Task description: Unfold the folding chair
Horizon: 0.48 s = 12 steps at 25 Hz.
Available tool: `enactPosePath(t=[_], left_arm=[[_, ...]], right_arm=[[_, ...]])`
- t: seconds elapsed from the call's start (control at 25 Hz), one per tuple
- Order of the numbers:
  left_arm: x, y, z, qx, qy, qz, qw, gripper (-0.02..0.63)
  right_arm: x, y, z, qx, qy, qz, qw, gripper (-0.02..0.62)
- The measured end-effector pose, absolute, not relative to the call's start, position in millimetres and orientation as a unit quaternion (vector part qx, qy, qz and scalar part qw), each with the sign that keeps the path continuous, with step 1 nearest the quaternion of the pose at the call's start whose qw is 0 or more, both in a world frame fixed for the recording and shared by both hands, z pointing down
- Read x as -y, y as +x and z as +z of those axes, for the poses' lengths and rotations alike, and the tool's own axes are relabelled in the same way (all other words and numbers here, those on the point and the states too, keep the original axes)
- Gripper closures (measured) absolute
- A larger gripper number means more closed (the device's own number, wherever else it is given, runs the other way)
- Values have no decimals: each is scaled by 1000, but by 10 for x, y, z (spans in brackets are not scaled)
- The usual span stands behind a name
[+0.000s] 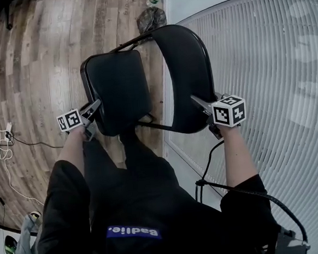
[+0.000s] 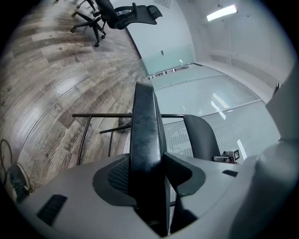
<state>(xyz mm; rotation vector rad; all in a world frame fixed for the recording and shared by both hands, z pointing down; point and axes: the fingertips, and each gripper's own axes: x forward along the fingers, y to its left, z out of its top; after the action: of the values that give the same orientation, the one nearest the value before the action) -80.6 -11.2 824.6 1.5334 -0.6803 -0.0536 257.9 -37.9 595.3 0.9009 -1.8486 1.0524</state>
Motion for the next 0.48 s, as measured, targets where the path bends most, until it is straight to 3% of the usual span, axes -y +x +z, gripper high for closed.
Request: enactPosePath(t=[0.48], left_arm=[[73,-1132,8724,303,673,-48,674,413]], right_arm=[[438,2749,6356,729,351,449,379,495]])
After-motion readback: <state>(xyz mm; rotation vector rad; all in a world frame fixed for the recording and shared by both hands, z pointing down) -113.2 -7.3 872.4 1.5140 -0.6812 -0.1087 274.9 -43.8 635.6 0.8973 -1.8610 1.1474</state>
